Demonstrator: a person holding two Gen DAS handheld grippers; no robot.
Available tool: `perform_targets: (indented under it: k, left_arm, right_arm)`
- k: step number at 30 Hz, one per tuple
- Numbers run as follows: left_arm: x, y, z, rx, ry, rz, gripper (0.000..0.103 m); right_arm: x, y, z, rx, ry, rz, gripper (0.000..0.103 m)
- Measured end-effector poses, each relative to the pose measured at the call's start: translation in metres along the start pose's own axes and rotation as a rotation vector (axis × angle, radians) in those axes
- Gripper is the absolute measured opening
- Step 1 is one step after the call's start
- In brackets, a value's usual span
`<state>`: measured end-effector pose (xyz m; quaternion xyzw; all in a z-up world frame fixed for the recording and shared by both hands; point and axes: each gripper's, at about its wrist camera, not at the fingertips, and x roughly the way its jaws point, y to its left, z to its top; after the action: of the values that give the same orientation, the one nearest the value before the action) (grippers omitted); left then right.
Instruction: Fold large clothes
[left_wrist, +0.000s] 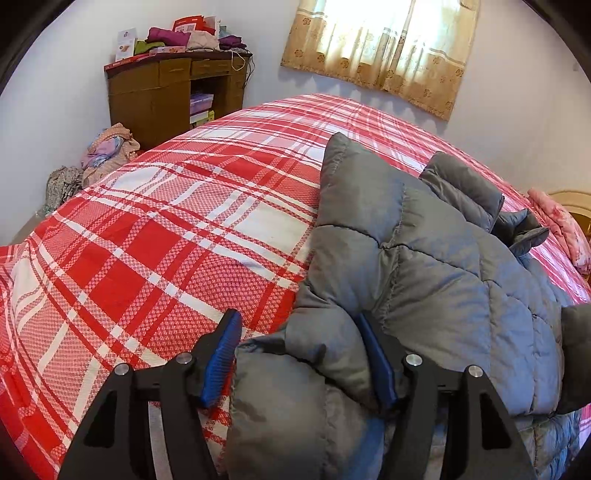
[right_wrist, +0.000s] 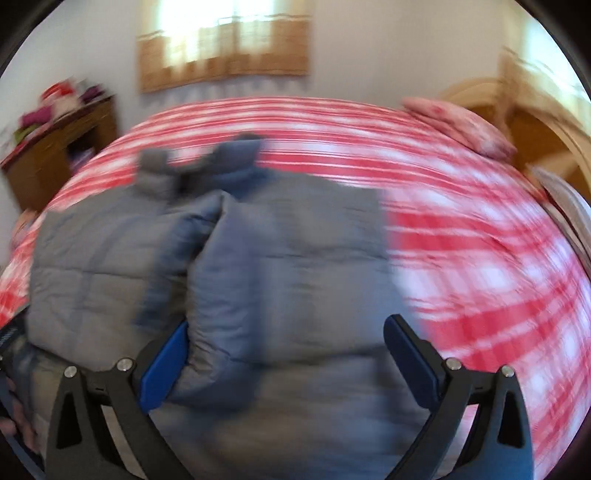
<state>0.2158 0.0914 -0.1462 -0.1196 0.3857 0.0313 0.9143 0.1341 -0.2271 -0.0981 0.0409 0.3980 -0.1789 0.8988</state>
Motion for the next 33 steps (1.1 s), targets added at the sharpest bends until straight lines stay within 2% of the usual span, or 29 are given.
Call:
perform_targets:
  k: [1,2,3,5,6,10,13,14,15,16,20,25,28,31,33]
  left_arm:
    - [0.000,0.000,0.000,0.001,0.000,0.001,0.065]
    - [0.000,-0.001,0.000,0.003,0.000,0.004,0.065]
    - [-0.001,-0.001,0.000,0.005,0.000,0.006,0.065]
    - [-0.001,-0.003,0.000,0.011,0.000,0.014,0.065]
    - [-0.001,-0.004,0.000,0.014,0.000,0.019,0.065]
    - [0.000,-0.008,0.000,0.027,0.002,0.035,0.065]
    - [0.001,-0.011,0.000,0.036,0.006,0.047,0.065]
    - [0.002,-0.013,-0.001,0.044,0.006,0.056,0.065]
    - [0.002,-0.014,-0.001,0.050,0.006,0.063,0.065]
    - [0.003,-0.014,-0.001,0.055,0.006,0.069,0.065]
    - [0.004,-0.014,-0.002,0.058,0.004,0.069,0.066]
    - [0.004,-0.013,-0.002,0.055,0.004,0.065,0.067]
    - [0.002,-0.017,-0.002,0.085,0.007,0.093,0.067]
    - [-0.005,-0.020,0.002,0.133,0.033,0.093,0.067]
    - [-0.015,-0.021,0.008,0.149,0.040,0.065,0.067]
  right_arm:
    - [-0.001,-0.018,0.000,0.018,0.010,-0.062,0.102]
    - [-0.005,-0.034,0.001,0.036,0.016,-0.111,0.090]
    - [-0.011,-0.047,0.004,0.053,0.011,-0.104,0.071]
    - [-0.026,-0.062,0.015,0.087,-0.029,-0.011,0.061]
    - [-0.032,-0.061,0.022,0.088,-0.053,0.032,0.061]
    - [-0.025,-0.012,0.041,0.001,-0.051,0.158,0.061]
    - [0.005,0.030,0.042,-0.108,-0.041,0.154,0.060]
    - [0.016,0.035,0.038,-0.108,-0.020,0.164,0.051]
    - [0.032,0.039,0.035,-0.107,0.015,0.171,0.032]
    - [0.042,0.039,0.030,-0.105,0.035,0.161,0.027]
    - [0.070,0.034,0.012,-0.087,0.050,0.163,0.031]
    - [0.068,0.025,0.005,-0.068,0.037,0.189,0.033]
    - [0.060,0.022,0.003,-0.054,0.039,0.203,0.034]
    - [0.057,0.018,0.010,-0.052,0.089,0.248,0.046]
    - [0.054,0.015,0.025,-0.061,0.137,0.277,0.067]
